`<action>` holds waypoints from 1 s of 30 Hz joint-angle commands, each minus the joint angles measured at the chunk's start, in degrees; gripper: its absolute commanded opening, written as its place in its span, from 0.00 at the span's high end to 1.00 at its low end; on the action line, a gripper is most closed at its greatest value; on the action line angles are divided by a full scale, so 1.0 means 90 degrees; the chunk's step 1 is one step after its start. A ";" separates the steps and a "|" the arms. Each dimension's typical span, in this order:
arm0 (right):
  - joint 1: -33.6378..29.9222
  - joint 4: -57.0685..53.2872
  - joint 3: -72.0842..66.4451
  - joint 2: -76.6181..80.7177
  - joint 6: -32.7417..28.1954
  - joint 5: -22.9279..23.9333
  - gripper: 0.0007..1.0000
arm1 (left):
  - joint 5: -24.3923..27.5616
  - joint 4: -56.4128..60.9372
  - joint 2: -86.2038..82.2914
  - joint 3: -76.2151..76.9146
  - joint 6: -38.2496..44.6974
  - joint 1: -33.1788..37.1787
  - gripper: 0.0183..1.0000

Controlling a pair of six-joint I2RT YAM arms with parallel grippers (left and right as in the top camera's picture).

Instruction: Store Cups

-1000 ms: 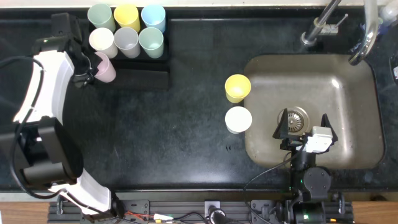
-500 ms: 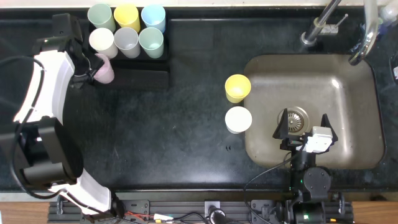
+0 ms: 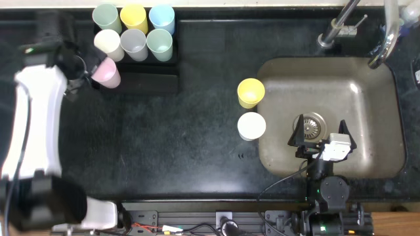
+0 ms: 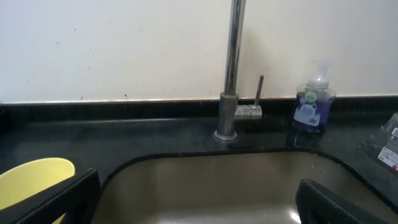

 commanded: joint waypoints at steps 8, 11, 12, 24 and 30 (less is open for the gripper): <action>0.0002 0.0039 -0.0085 -0.0049 0.0002 -0.0024 0.00 | 0.0245 0.1146 0.0578 0.0401 0.0347 -0.3665 0.00; 0.0002 0.0039 -0.0085 -0.0049 0.0002 -0.0024 0.00 | 0.0087 0.1217 0.1120 0.0707 0.0381 -0.4456 0.00; 0.0002 0.0039 -0.0085 -0.0049 0.0002 -0.0024 0.00 | 0.0056 0.1190 0.1307 0.0862 0.0498 -0.4670 0.00; 0.0002 0.0039 -0.0085 -0.0049 0.0002 -0.0024 0.00 | 0.0070 0.0389 0.2460 0.1766 0.0704 -0.5202 0.00; 0.0002 0.0039 -0.0085 -0.0049 0.0002 -0.0024 0.00 | 0.0265 0.0442 0.2781 0.1766 0.0699 -0.5202 0.00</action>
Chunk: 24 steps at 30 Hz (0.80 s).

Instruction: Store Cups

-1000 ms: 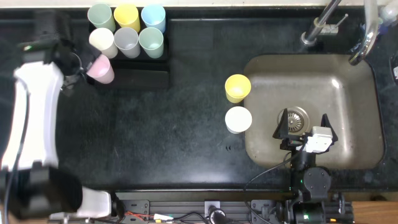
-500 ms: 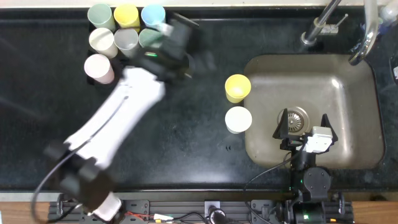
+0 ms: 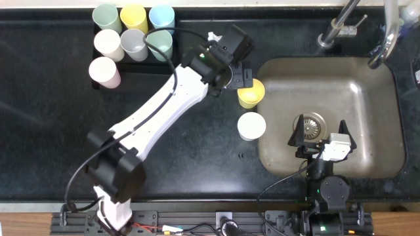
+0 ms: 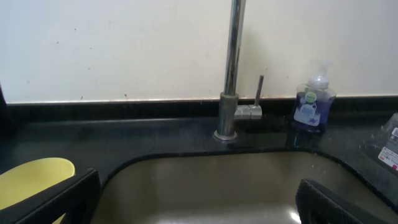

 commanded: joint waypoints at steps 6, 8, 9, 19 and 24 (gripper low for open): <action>0.0002 0.0039 -0.0085 -0.0049 0.0002 -0.0027 0.00 | 0.0330 0.0015 0.0478 0.0126 0.0095 0.0007 0.00; 0.0002 0.0039 -0.0085 -0.0049 0.0002 -0.0027 0.00 | 0.0369 0.0017 0.0529 0.0126 0.0095 0.0007 0.00; 0.0002 0.0039 -0.0085 -0.0049 0.0002 -0.0027 0.00 | 0.0393 0.0019 0.0546 0.0124 0.0092 0.0007 0.00; 0.0002 0.0039 -0.0085 -0.0049 0.0002 -0.0027 0.00 | 0.0602 0.0027 0.0780 0.0121 0.0095 0.0007 0.00; 0.0002 0.0039 -0.0085 -0.0049 0.0002 -0.0027 0.00 | 0.0602 0.0129 0.0891 0.0121 0.0095 0.0007 0.30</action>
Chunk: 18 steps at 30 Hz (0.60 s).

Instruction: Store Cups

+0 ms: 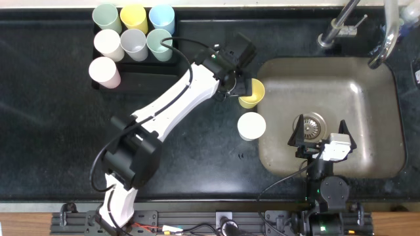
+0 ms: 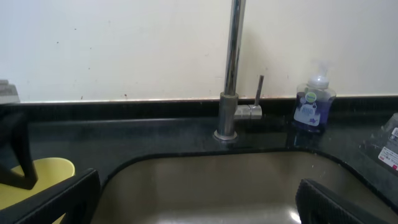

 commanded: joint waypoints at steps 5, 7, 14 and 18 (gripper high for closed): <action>0.0002 0.0039 -0.0085 -0.0049 0.0000 -0.0024 0.00 | 0.0061 0.0219 0.0151 0.0124 0.0097 0.0019 0.98; 0.0002 0.0039 -0.0085 -0.0049 0.0002 -0.0024 0.00 | 0.0061 0.0262 0.0104 0.0170 0.0097 0.0044 0.98; 0.0002 0.0039 -0.0085 -0.0049 0.0000 -0.0024 0.00 | -0.0631 0.0002 -0.0991 0.0469 0.0095 0.0610 0.98; 0.0002 0.0039 -0.0085 -0.0049 0.0000 -0.0024 0.00 | -0.1559 -0.1205 -0.1836 0.0466 -0.0607 0.1540 0.98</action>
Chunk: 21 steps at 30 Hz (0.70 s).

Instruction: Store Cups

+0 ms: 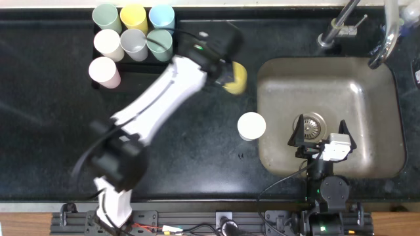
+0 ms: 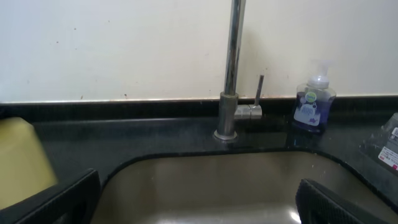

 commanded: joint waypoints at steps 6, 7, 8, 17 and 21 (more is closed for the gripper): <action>0.0002 0.0041 -0.0085 -0.0049 0.0000 -0.0022 0.00 | -0.0862 -0.1882 -0.1256 0.0180 -0.1027 0.2637 0.98; 0.0002 0.0041 -0.0085 -0.0049 0.0000 -0.0024 0.00 | -0.0811 -0.1885 -0.1202 0.0138 -0.1027 0.2820 0.98; 0.0002 0.0041 -0.0085 -0.0049 0.0000 -0.0024 0.00 | -0.0809 -0.1894 -0.1132 0.0117 -0.1025 0.2992 0.98; 0.0002 0.0041 -0.0085 -0.0049 0.0000 -0.0024 0.00 | -0.0789 -0.1914 -0.0675 0.0104 -0.1025 0.3439 0.98; 0.0002 0.0041 -0.0085 -0.0049 0.0000 -0.0024 0.00 | -0.0624 -0.1892 -0.0476 0.0083 -0.1027 0.3429 0.98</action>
